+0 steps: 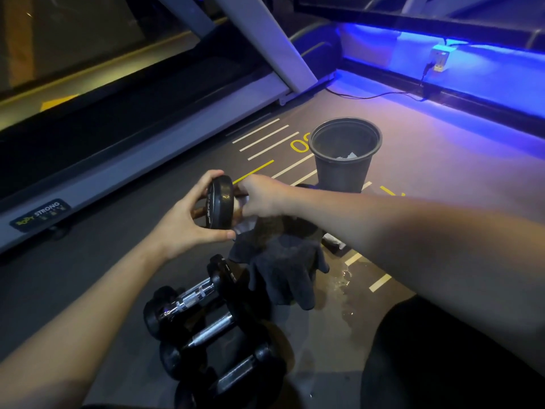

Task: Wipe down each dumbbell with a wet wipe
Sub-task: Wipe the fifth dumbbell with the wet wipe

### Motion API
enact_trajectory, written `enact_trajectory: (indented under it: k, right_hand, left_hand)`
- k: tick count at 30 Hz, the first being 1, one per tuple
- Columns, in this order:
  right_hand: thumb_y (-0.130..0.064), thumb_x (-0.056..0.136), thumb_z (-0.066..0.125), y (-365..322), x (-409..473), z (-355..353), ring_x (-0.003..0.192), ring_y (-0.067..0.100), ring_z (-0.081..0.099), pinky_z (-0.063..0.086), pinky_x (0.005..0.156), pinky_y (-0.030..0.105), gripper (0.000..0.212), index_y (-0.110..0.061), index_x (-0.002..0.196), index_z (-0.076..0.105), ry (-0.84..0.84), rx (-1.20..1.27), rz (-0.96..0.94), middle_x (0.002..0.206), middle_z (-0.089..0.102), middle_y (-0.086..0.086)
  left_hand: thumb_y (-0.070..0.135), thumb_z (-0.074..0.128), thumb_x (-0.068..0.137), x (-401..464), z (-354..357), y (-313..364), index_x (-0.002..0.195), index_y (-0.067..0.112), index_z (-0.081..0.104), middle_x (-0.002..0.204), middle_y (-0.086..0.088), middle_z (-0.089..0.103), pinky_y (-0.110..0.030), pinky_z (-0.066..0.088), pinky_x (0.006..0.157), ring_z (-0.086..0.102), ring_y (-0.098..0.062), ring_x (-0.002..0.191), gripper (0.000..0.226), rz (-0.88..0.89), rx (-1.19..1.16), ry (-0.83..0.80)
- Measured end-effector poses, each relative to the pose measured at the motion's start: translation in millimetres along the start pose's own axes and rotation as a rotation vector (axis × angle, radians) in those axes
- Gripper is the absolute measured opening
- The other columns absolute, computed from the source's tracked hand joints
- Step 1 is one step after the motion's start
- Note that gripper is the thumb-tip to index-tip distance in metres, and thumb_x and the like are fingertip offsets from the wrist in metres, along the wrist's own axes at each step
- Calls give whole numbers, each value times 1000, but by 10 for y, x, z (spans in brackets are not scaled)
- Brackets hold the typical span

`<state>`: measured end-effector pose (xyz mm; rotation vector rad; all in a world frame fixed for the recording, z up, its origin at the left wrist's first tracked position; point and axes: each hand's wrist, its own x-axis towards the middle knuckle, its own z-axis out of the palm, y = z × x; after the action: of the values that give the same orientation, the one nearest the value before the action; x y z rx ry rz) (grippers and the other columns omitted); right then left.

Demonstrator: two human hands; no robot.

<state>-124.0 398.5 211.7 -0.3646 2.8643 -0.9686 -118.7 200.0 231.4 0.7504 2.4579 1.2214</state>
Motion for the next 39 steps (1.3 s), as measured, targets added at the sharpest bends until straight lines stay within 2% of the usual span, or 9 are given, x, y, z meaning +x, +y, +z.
enact_trajectory:
  k: [6,9,13,17,24,31,33,36,39]
  right_hand:
    - [-28,83,70,4,-46,6,81,26,56,40,65,31,20,-14,85,55,-45,-150,-45,86,59,6]
    - [-38,85,69,52,-106,-29,92,27,58,41,69,32,25,-18,91,56,-47,-194,-68,92,59,6]
    - [-43,87,67,115,-196,-127,103,30,59,37,71,30,33,-16,104,60,-60,-225,-74,104,65,10]
    - [-43,88,67,128,-283,-172,104,31,59,32,69,27,36,-16,109,59,-73,-275,-79,108,65,12]
    - [-54,90,59,336,-367,-178,113,37,57,36,74,34,53,-14,124,50,-140,-411,-22,120,60,15]
    - [-43,92,60,313,-378,-87,102,37,61,45,78,39,45,-10,120,49,-48,-392,-67,111,63,15]
    - [-39,92,61,275,-368,-90,101,36,61,44,77,38,42,-9,119,49,-31,-389,-74,110,63,15]
    - [-32,92,61,185,-333,-71,104,36,60,40,75,35,37,-7,117,50,-3,-367,-87,112,64,16]
    - [-26,89,62,32,-274,-28,102,37,62,44,75,34,32,-7,113,53,34,-287,-96,109,66,19]
  left_hand:
    - [32,93,51,-42,14,-31,138,54,42,126,22,59,-39,45,111,56,-13,129,103,1,-33,28]
    - [19,97,55,-22,13,11,138,54,43,129,16,58,-39,47,108,59,-5,124,105,-7,-35,19]
    - [-4,89,64,-6,28,116,139,49,42,126,21,51,-34,48,106,59,15,109,103,5,-31,10]
    - [0,91,64,-4,19,118,135,55,42,127,22,49,-33,49,104,59,16,108,103,10,1,5]
    - [2,91,63,-30,29,74,132,57,43,127,20,51,-20,49,97,59,16,108,101,13,-11,13]
    - [0,90,66,-7,25,134,138,49,41,113,42,53,-10,49,90,62,12,105,100,27,45,4]
    - [1,90,66,-4,23,149,140,46,41,113,42,53,-10,49,89,62,12,106,100,34,50,5]
    - [0,90,66,4,26,161,141,44,40,117,34,54,-11,49,89,62,12,106,100,34,45,7]
    - [2,91,66,16,27,176,140,49,40,111,43,55,-19,50,94,62,7,111,101,50,87,-3]
